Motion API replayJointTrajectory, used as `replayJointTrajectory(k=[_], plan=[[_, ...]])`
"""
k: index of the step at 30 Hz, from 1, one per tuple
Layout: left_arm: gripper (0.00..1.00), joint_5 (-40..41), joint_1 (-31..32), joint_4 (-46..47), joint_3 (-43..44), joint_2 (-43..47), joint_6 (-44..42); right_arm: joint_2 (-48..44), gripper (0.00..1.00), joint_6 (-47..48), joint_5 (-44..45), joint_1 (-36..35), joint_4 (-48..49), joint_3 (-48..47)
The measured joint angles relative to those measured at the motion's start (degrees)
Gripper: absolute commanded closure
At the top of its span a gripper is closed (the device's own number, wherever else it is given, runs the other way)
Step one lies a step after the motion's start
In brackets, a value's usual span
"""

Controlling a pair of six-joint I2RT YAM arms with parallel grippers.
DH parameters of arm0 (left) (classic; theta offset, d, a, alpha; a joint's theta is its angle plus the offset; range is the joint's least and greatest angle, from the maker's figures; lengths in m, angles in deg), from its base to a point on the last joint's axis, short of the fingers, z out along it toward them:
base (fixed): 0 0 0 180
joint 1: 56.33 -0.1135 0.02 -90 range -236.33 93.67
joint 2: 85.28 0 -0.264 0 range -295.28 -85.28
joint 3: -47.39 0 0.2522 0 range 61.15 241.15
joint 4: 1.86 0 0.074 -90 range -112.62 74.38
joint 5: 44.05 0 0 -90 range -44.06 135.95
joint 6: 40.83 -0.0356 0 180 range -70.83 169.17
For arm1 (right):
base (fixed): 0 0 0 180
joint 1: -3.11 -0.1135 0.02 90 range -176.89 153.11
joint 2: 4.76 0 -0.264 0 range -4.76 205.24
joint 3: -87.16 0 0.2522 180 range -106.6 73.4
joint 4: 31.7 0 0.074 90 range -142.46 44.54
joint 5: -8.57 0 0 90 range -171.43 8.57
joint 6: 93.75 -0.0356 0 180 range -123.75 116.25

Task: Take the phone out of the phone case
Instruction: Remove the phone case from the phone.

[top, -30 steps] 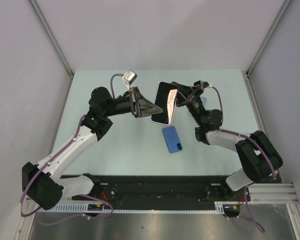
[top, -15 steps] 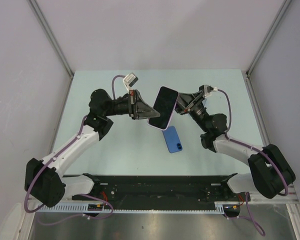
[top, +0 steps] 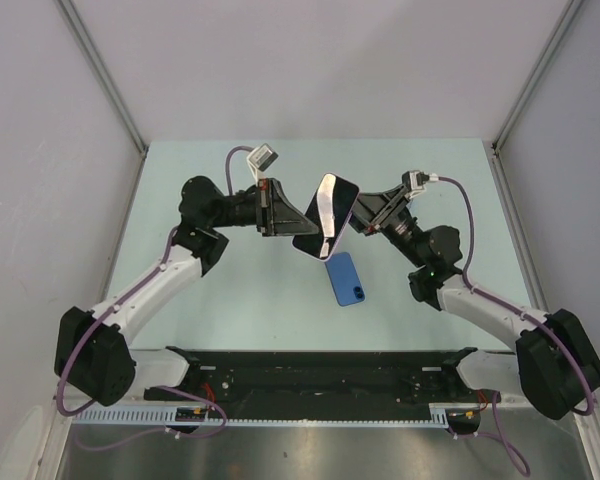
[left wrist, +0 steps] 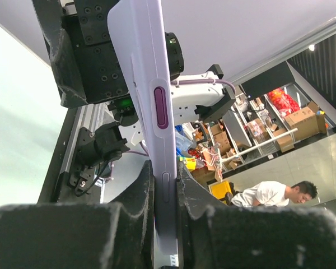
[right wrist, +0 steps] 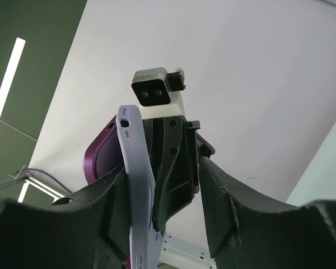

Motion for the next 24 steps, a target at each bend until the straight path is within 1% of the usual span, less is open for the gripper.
replayJointTrajectory(k=[2,5,8,9,13,15,16,17,18,19,21,22,23,24], plan=[[1.0,-0.6,-0.4,0.7,0.0,-0.8,-0.1,0.9,0.63,0.0,0.0,-0.1,0.8,0.1],[1.0,-1.3,-1.0,2.4,-0.4,-2.0,-0.1,2.4,0.69,-0.1,0.1,-0.2,2.5,0.1],[1.0,-1.7,-1.6,7.3,-1.9,-4.0,0.3,5.1,0.88,-0.7,0.3,-0.3,6.0,0.3],[1.0,-1.8,-1.9,9.1,-2.5,-4.8,0.8,6.3,1.0,-1.1,0.5,-0.3,7.5,0.5],[1.0,-2.5,-3.4,16.1,-4.4,-8.5,3.4,11.2,1.0,-3.3,1.6,-0.2,12.3,1.0],[0.98,-2.6,-4.1,17.7,-5.2,-10.0,4.2,13.1,1.0,-4.3,2.3,-0.2,13.9,1.2],[0.85,-2.6,-4.4,17.9,-5.5,-10.4,4.3,14.0,1.0,-4.8,2.4,-0.1,14.3,1.3],[0.78,-2.5,-4.6,17.9,-6.0,-10.6,4.3,14.8,1.0,-5.2,2.4,0.0,14.5,1.4],[0.73,-2.2,-4.9,17.4,-6.5,-10.6,4.0,15.2,1.0,-5.4,2.4,0.1,14.6,1.5],[0.6,-1.8,-5.0,16.9,-7.0,-10.6,3.5,15.9,1.0,-5.7,2.0,0.3,14.4,1.6],[0.51,1.9,-5.0,15.9,-7.6,-10.6,1.0,16.8,1.0,-5.9,0.7,0.7,12.9,1.8],[0.42,4.0,-4.9,15.5,-7.6,-10.6,0.1,17.6,1.0,-5.9,-0.9,0.5,11.4,2.1],[0.36,5.3,-5.1,14.1,-8.0,-10.3,-1.2,18.6,1.0,-6.8,-1.6,0.4,10.6,2.3],[0.35,6.5,-5.1,13.3,-8.5,-10.3,-2.4,19.1,1.0,-7.2,-1.9,0.5,10.0,2.2]])
